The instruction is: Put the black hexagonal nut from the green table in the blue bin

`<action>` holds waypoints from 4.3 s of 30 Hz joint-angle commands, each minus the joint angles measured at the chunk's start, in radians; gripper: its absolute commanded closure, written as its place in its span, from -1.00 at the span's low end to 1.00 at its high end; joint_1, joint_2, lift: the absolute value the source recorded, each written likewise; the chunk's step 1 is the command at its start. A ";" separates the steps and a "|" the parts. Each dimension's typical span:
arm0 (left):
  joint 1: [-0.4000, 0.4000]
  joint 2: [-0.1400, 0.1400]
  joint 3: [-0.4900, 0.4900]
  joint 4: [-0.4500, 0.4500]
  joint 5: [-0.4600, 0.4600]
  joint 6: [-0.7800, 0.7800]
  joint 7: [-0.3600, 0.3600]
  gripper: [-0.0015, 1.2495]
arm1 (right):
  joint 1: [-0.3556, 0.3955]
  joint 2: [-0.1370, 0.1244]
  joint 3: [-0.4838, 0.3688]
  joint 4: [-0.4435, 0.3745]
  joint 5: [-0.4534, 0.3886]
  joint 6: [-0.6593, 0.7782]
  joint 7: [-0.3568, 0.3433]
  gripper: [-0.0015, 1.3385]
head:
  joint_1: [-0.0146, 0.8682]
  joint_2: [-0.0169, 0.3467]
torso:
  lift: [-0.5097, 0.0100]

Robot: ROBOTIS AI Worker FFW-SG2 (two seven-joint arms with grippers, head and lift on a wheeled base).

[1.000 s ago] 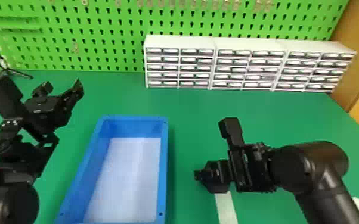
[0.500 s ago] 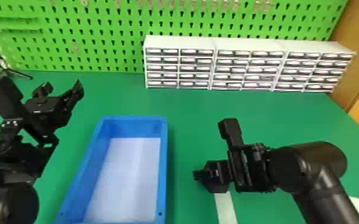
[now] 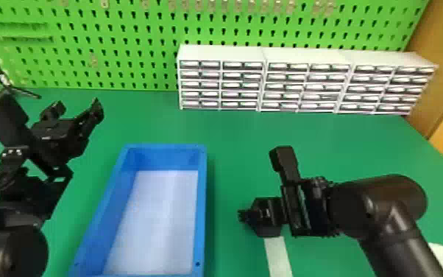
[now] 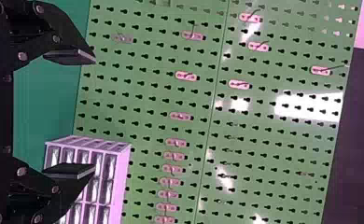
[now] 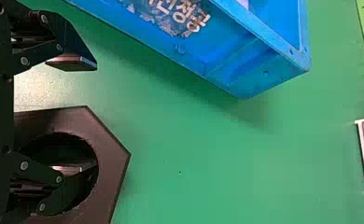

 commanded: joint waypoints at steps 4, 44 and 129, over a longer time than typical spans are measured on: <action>-0.002 0.000 -0.002 0.000 0.000 0.001 0.000 -0.30 | -0.003 0.000 0.007 0.007 0.014 -0.010 0.015 -0.20 | 0.60 -0.86 | 0.59; -0.002 0.000 -0.006 0.005 0.002 0.001 0.000 -0.30 | -0.008 -0.003 0.021 0.005 0.054 -0.043 0.066 0.44 | 0.60 -0.86 | 0.59; 0.006 0.000 -0.018 0.014 0.009 0.001 0.000 -0.30 | 0.061 -0.009 -0.196 -0.085 0.194 -1.241 0.118 0.45 | 0.60 -0.86 | 0.59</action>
